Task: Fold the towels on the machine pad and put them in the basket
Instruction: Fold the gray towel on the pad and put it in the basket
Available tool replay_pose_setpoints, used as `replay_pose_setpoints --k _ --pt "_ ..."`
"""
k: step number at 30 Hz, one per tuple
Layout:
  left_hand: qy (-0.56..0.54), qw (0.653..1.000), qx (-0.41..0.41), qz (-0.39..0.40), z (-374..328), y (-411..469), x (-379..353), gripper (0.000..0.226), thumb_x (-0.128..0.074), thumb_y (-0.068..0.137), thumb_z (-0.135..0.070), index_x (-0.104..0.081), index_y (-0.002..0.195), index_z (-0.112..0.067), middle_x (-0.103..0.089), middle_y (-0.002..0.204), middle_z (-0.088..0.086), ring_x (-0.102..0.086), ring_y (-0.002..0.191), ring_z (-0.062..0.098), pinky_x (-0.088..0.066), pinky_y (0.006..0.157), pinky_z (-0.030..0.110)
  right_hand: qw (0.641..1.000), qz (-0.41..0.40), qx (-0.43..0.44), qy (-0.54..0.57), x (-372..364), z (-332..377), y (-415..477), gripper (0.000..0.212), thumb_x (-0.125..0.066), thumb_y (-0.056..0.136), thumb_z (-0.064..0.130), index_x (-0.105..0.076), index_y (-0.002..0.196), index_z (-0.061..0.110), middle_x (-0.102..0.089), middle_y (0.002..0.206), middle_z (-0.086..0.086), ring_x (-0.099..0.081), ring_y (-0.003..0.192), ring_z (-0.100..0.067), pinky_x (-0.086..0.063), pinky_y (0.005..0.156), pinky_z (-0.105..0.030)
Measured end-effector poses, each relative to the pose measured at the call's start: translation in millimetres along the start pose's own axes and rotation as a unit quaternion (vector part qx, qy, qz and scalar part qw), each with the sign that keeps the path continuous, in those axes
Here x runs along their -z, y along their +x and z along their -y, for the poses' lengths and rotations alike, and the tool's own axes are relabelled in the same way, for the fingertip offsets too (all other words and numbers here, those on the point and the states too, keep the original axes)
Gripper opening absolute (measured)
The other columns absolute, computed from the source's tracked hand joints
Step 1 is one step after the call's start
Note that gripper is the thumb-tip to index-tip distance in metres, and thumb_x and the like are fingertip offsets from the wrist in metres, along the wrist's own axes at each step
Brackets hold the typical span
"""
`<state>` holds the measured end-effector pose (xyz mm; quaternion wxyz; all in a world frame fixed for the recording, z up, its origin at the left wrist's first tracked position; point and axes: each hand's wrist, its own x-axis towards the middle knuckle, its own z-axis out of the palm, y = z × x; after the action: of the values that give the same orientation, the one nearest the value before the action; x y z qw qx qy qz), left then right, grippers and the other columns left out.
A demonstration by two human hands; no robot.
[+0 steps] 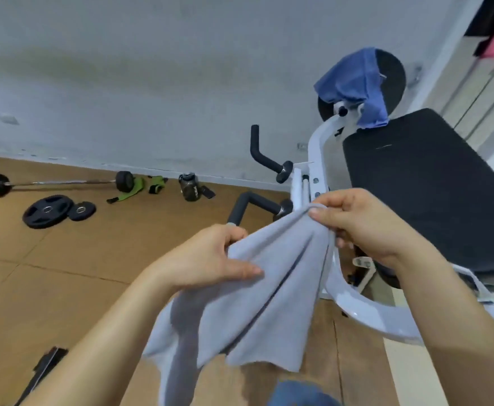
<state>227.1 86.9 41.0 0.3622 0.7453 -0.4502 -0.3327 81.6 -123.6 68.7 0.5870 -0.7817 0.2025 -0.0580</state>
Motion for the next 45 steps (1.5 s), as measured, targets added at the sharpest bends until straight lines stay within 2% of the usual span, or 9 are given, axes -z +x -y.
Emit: replay_pose_setpoints --k 2,6,11,16,23,26,34,39,45 --pt "-0.080 0.991 -0.042 0.096 -4.5 12.6 16.6 0.035 -0.079 0.076 -0.033 -0.064 0.087 -0.003 -0.064 0.081 0.013 -0.062 0.070 0.029 -0.051 0.061 0.037 0.993 -0.081 -0.015 0.084 16.5 -1.3 8.2 0.019 -0.058 0.095 0.018 -0.071 0.086 0.008 -0.052 0.062 -0.001 -0.043 0.053 -0.011 -0.036 0.046 -0.022" --pt "-0.216 0.954 -0.121 0.169 -31.2 57.6 42.6 0.024 -0.079 0.074 -0.033 -0.061 0.072 -0.018 -0.057 0.063 -0.004 -0.053 0.056 0.008 -0.040 0.051 0.015 0.970 -0.145 -0.039 0.190 50.1 -3.9 18.5 0.021 -0.047 0.100 0.021 -0.066 0.099 0.010 -0.061 0.073 -0.003 -0.057 0.059 -0.011 -0.047 0.053 -0.025" --pt "0.025 0.949 -0.078 0.305 -42.2 162.6 42.1 0.008 -0.072 0.087 -0.021 -0.066 0.090 -0.016 -0.069 0.080 -0.007 -0.063 0.073 0.009 -0.050 0.065 0.025 0.918 -0.307 -0.016 0.251 119.6 -21.1 41.7 0.022 -0.044 0.101 0.018 -0.059 0.085 0.017 -0.062 0.060 0.001 -0.064 0.056 -0.011 -0.053 0.048 -0.023" --pt "0.161 0.927 -0.073 0.331 -44.2 249.2 5.4 0.034 -0.068 0.089 -0.029 -0.056 0.058 -0.026 -0.039 0.054 -0.011 -0.033 0.052 0.009 -0.027 0.053 0.024 0.837 -0.519 -0.001 0.171 219.0 -63.3 45.1 0.026 -0.042 0.099 0.018 -0.055 0.077 0.016 -0.046 0.043 0.006 -0.063 0.057 -0.015 -0.054 0.055 -0.025" --pt "0.017 0.928 -0.131 0.349 -117.4 359.8 -30.7 0.026 -0.063 0.088 -0.032 -0.073 0.100 -0.011 -0.070 0.092 0.010 -0.062 0.086 0.018 -0.047 0.081 0.035 0.986 -0.106 -0.052 0.120 190.8 -105.1 79.0 0.038 -0.060 0.094 0.029 -0.054 0.132 0.030 -0.062 0.129 0.007 -0.059 0.117 -0.006 -0.054 0.088 -0.029" --pt "-0.013 0.907 -0.138 0.397 -147.6 401.0 -38.3 0.021 -0.062 0.088 -0.018 -0.071 0.098 -0.002 -0.069 0.090 0.013 -0.064 0.083 0.019 -0.052 0.076 0.029 0.978 -0.098 -0.033 0.179 195.0 -118.0 84.2 0.036 -0.065 0.090 0.014 -0.061 0.126 0.012 -0.066 0.123 -0.010 -0.062 0.115 -0.024 -0.050 0.098 -0.041" --pt "0.241 0.840 -0.115 0.473 -165.7 541.2 -46.8 0.005 -0.075 0.079 -0.013 -0.075 0.083 -0.017 -0.070 0.083 0.002 -0.061 0.076 0.011 -0.049 0.075 0.026 0.918 -0.075 0.048 0.386 256.7 -120.0 54.5 0.022 -0.058 0.082 0.005 -0.047 0.101 0.003 -0.061 0.075 -0.001 -0.046 0.046 -0.002 -0.029 0.038 -0.012" --pt "0.319 0.882 -0.155 0.311 -148.1 619.2 -64.5 0.011 -0.053 0.063 -0.019 -0.062 0.064 -0.013 -0.053 0.062 -0.003 -0.049 0.065 0.016 -0.040 0.061 0.029 0.883 -0.228 -0.003 0.411 283.6 -125.9 75.4 0.009 -0.063 0.078 0.006 -0.058 0.080 0.013 -0.050 0.056 0.002 -0.036 0.037 -0.003 -0.018 0.033 -0.010" --pt "0.248 0.935 -0.254 0.007 -163.5 693.7 -101.7 0.022 -0.045 0.066 -0.004 -0.063 0.067 -0.015 -0.061 0.068 -0.003 -0.054 0.073 0.025 -0.042 0.062 0.032 0.786 -0.548 -0.236 0.161 305.9 -138.4 96.1 0.007 -0.067 0.086 0.011 -0.062 0.082 0.011 -0.054 0.062 -0.004 -0.046 0.046 -0.011 -0.034 0.040 -0.020"
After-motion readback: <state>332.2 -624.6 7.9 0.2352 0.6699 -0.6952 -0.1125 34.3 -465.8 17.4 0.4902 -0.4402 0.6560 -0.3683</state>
